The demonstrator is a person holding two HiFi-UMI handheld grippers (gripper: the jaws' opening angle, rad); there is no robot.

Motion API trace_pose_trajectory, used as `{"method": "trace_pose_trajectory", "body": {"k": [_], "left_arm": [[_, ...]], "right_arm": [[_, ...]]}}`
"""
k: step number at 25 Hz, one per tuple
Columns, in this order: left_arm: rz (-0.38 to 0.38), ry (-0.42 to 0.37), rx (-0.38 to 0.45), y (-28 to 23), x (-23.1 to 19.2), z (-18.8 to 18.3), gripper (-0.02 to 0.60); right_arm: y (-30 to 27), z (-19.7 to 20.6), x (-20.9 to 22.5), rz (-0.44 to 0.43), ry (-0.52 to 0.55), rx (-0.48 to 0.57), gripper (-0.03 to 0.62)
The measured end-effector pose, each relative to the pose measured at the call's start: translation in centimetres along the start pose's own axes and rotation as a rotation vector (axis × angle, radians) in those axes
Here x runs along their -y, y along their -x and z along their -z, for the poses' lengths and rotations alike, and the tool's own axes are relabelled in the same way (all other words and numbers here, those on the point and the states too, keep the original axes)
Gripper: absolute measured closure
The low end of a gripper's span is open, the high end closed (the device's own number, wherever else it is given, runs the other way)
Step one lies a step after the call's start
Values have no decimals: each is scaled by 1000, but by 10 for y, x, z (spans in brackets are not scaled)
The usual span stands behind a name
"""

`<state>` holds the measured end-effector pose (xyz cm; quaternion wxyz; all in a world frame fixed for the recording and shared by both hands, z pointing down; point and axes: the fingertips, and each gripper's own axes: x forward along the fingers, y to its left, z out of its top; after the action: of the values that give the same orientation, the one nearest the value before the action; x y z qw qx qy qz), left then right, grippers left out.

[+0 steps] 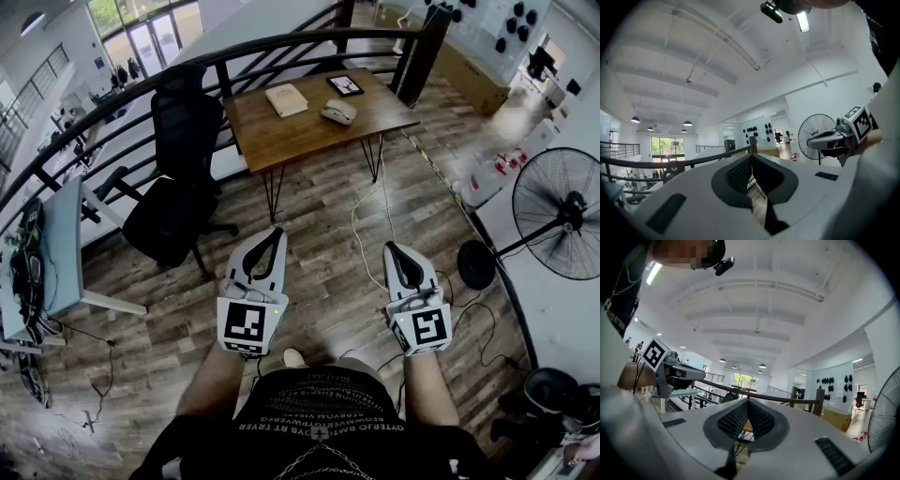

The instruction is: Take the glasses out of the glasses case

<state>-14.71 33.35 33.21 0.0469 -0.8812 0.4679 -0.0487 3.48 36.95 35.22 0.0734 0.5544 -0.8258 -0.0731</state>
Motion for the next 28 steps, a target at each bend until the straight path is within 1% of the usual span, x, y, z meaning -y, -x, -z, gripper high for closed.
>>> {"method": "trace_pose_trajectory", "body": {"k": [8, 16, 21, 24, 28], "left_arm": [[-9, 5, -1, 12, -9, 3, 552], [-30, 8, 2, 28, -28, 7, 552], [-32, 13, 6, 31, -37, 8, 552], [-27, 14, 2, 31, -37, 10, 552], [-20, 12, -7, 32, -34, 15, 552]], "right_arm": [[-1, -2, -17, -22, -6, 0, 580], [-2, -12, -29, -5, -3, 21, 577], [-2, -12, -33, -3, -7, 14, 576], [-4, -8, -32, -1, -19, -5, 521], [-6, -5, -34, -8, -23, -17, 475]]}}
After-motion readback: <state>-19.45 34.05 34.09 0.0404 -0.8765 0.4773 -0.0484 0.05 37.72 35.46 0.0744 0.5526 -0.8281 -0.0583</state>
